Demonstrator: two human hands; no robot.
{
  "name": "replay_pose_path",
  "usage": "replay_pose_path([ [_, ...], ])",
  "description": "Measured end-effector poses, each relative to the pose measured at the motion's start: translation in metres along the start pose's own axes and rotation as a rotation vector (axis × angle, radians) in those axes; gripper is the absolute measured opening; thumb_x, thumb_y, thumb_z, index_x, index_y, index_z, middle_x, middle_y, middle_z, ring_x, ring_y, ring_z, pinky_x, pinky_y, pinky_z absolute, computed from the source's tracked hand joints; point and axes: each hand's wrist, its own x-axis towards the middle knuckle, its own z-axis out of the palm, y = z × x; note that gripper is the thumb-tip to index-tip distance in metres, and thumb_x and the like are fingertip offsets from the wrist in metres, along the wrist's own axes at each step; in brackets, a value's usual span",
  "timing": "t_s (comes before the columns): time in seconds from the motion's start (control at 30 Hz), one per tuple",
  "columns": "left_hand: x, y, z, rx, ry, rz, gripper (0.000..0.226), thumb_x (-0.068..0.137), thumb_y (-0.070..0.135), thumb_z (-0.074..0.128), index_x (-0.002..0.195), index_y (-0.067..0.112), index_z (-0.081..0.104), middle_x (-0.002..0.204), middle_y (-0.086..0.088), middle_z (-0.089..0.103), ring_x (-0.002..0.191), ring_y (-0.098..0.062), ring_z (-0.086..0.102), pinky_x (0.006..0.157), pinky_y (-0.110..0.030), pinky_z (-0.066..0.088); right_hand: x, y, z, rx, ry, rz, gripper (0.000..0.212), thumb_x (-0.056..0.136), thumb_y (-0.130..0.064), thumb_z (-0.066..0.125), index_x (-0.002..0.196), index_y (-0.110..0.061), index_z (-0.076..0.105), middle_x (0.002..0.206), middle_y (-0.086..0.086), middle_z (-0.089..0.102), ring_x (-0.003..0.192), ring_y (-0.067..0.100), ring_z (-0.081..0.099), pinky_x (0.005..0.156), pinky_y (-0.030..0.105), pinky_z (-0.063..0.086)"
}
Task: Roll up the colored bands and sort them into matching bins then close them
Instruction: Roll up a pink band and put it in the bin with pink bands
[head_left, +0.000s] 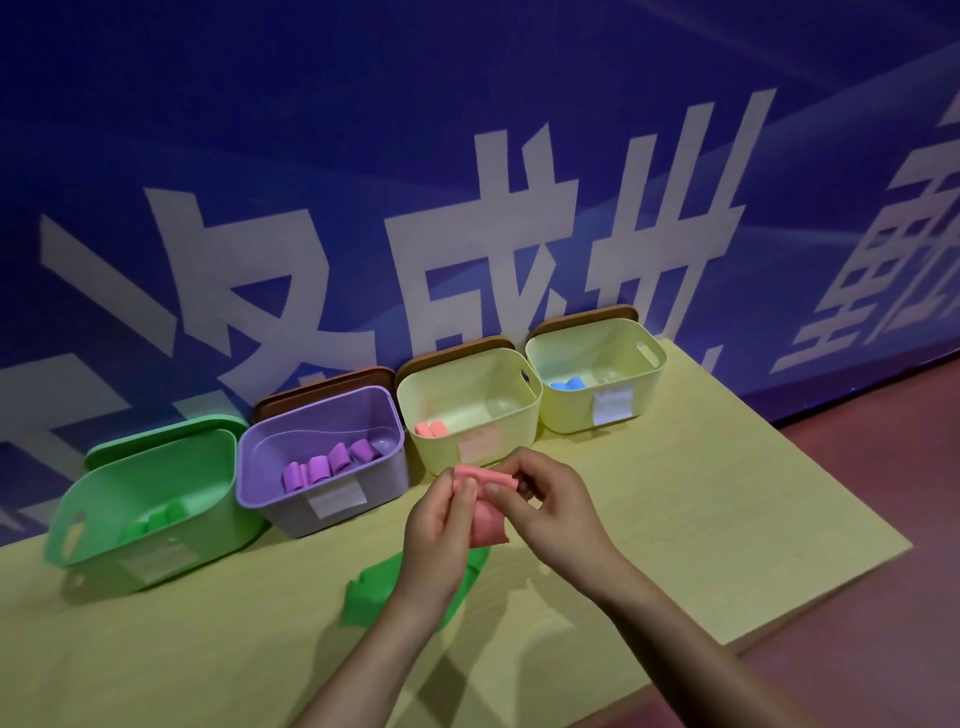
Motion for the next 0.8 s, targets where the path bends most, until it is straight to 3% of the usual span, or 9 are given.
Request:
replay_pose_path([
  [0.07, 0.001, 0.002, -0.002, -0.053, 0.065, -0.061, 0.033, 0.1, 0.017, 0.044, 0.088, 0.027, 0.074, 0.092, 0.002, 0.073, 0.093, -0.015, 0.066, 0.083, -0.03, 0.052, 0.003, -0.001, 0.006, 0.047, 0.027, 0.033, 0.008, 0.08, -0.018, 0.066, 0.079, -0.011, 0.067, 0.065, -0.005, 0.06, 0.061, 0.006, 0.049, 0.059, 0.021, 0.04],
  [0.13, 0.004, 0.004, -0.004, -0.151, 0.099, -0.154, 0.026, 0.094, 0.027, 0.049, 0.096, 0.015, 0.073, 0.096, -0.009, 0.072, 0.096, -0.024, 0.066, 0.086, -0.042, 0.052, 0.006, 0.0, 0.011, 0.1, 0.041, 0.069, 0.004, 0.083, -0.011, 0.068, 0.085, -0.013, 0.071, 0.07, -0.004, 0.066, 0.065, 0.008, 0.055, 0.062, 0.023, 0.045],
  [0.23, 0.008, 0.005, -0.01, -0.228, 0.097, -0.253, 0.043, 0.085, 0.04, 0.052, 0.102, 0.003, 0.068, 0.099, -0.026, 0.067, 0.089, -0.028, 0.064, 0.083, -0.043, 0.052, 0.008, 0.0, 0.014, 0.146, 0.038, 0.08, 0.011, 0.085, -0.008, 0.068, 0.094, -0.012, 0.073, 0.08, 0.005, 0.071, 0.07, 0.011, 0.061, 0.066, 0.026, 0.05],
  [0.3, 0.011, 0.003, -0.013, -0.214, 0.066, -0.246, 0.04, 0.088, 0.038, 0.049, 0.102, 0.006, 0.067, 0.09, -0.021, 0.067, 0.079, -0.02, 0.063, 0.072, -0.035, 0.052, 0.01, -0.002, 0.014, 0.164, 0.024, 0.091, 0.015, 0.084, -0.013, 0.067, 0.098, -0.012, 0.073, 0.083, 0.008, 0.071, 0.073, 0.01, 0.062, 0.067, 0.027, 0.051],
  [0.43, 0.017, 0.003, -0.017, -0.118, 0.026, -0.22, 0.027, 0.099, 0.03, 0.043, 0.101, 0.016, 0.065, 0.082, -0.004, 0.065, 0.058, -0.003, 0.055, 0.056, -0.02, 0.044, 0.014, -0.006, 0.015, 0.293, -0.016, 0.176, 0.026, 0.09, -0.004, 0.062, 0.113, -0.016, 0.065, 0.08, 0.004, 0.064, 0.061, 0.001, 0.057, 0.064, 0.017, 0.048],
  [0.57, 0.023, 0.005, -0.024, -0.135, 0.006, -0.259, 0.022, 0.099, 0.028, 0.043, 0.097, 0.021, 0.064, 0.081, -0.004, 0.062, 0.064, -0.013, 0.051, 0.054, -0.025, 0.039, 0.019, -0.006, 0.016, 0.275, 0.014, 0.132, 0.028, 0.089, 0.003, 0.059, 0.099, -0.021, 0.069, 0.072, -0.01, 0.069, 0.061, -0.001, 0.057, 0.061, 0.016, 0.046],
  [0.7, 0.032, 0.005, -0.027, -0.146, -0.065, -0.251, 0.021, 0.099, 0.02, 0.044, 0.099, 0.021, 0.064, 0.068, -0.002, 0.056, 0.05, -0.009, 0.041, 0.044, -0.018, 0.031, 0.025, -0.003, 0.02, 0.27, 0.072, 0.137, 0.024, 0.09, 0.002, 0.057, 0.105, -0.01, 0.071, 0.077, -0.001, 0.066, 0.061, 0.002, 0.055, 0.06, 0.018, 0.045],
  [0.8, 0.04, 0.007, -0.031, -0.037, -0.11, -0.198, 0.017, 0.098, 0.024, 0.047, 0.098, 0.019, 0.064, 0.065, 0.005, 0.058, 0.049, -0.005, 0.043, 0.045, -0.017, 0.031, 0.03, 0.0, 0.022, 0.27, 0.091, 0.13, 0.023, 0.088, 0.002, 0.059, 0.104, -0.01, 0.071, 0.086, 0.006, 0.069, 0.066, 0.003, 0.061, 0.062, 0.016, 0.046],
])
